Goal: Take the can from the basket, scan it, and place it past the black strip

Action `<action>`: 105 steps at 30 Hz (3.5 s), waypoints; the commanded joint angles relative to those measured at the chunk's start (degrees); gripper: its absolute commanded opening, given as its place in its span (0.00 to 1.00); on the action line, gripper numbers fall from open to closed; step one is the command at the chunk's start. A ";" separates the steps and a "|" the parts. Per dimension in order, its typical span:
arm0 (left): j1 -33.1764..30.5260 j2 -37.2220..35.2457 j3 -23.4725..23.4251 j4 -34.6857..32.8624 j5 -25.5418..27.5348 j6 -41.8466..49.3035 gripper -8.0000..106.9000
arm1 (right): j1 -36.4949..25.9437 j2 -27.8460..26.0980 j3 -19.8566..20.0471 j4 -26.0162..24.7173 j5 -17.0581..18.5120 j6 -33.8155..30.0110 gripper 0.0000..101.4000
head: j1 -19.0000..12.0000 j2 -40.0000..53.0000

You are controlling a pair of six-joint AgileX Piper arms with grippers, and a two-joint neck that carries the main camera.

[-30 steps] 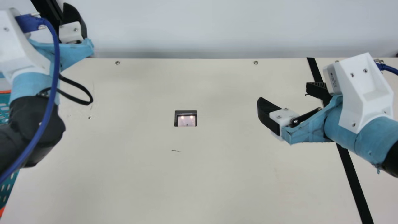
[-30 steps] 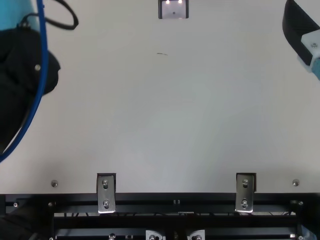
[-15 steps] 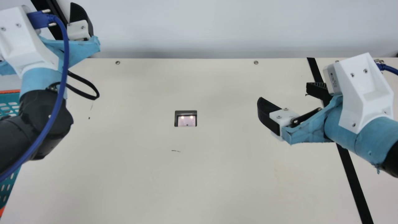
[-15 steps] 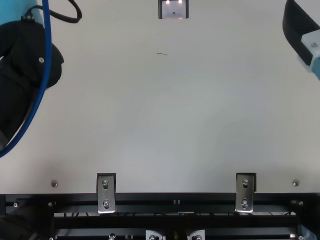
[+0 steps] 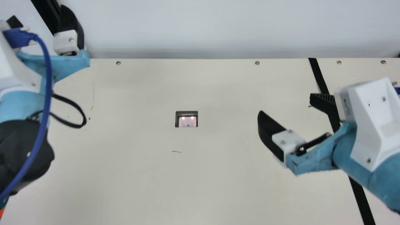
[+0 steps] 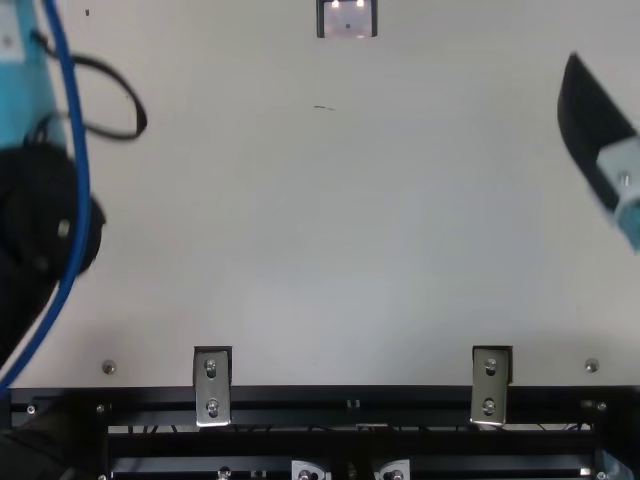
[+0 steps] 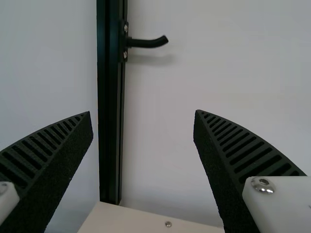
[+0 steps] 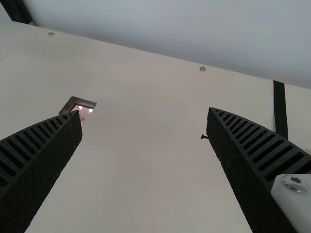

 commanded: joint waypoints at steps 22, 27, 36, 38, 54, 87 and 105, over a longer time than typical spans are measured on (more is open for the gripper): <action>-11.69 -23.28 21.41 -7.41 -6.92 5.28 0.85 | 2.02 -28.70 10.83 -10.24 10.55 10.91 1.00 | 0.03 0.49; -11.69 -23.32 21.37 -7.48 -6.97 5.29 0.85 | 1.99 -28.86 10.86 -10.43 10.93 10.93 1.00 | 0.03 0.49; -10.74 -23.02 21.09 -5.40 -6.14 2.73 0.85 | 1.99 -28.85 10.86 -10.49 11.30 10.93 1.00 | 0.03 0.49; -10.77 -23.80 21.07 -4.89 -5.40 2.86 0.85 | 1.99 -28.85 10.86 -10.49 11.35 10.93 1.00 | 0.03 0.49; -10.77 -29.33 18.04 0.69 11.80 -3.58 0.85 | 1.99 -28.85 10.86 -10.49 11.41 10.93 1.00 | 0.03 0.49; -0.94 -40.73 16.60 9.00 37.52 -19.43 0.85 | 1.99 -28.85 10.86 -10.49 11.41 10.93 1.00 | 0.03 0.49; 5.92 -54.37 24.72 10.87 43.41 -23.28 0.85 | 1.99 -28.85 10.86 -10.49 11.41 10.93 1.00 | 0.03 0.49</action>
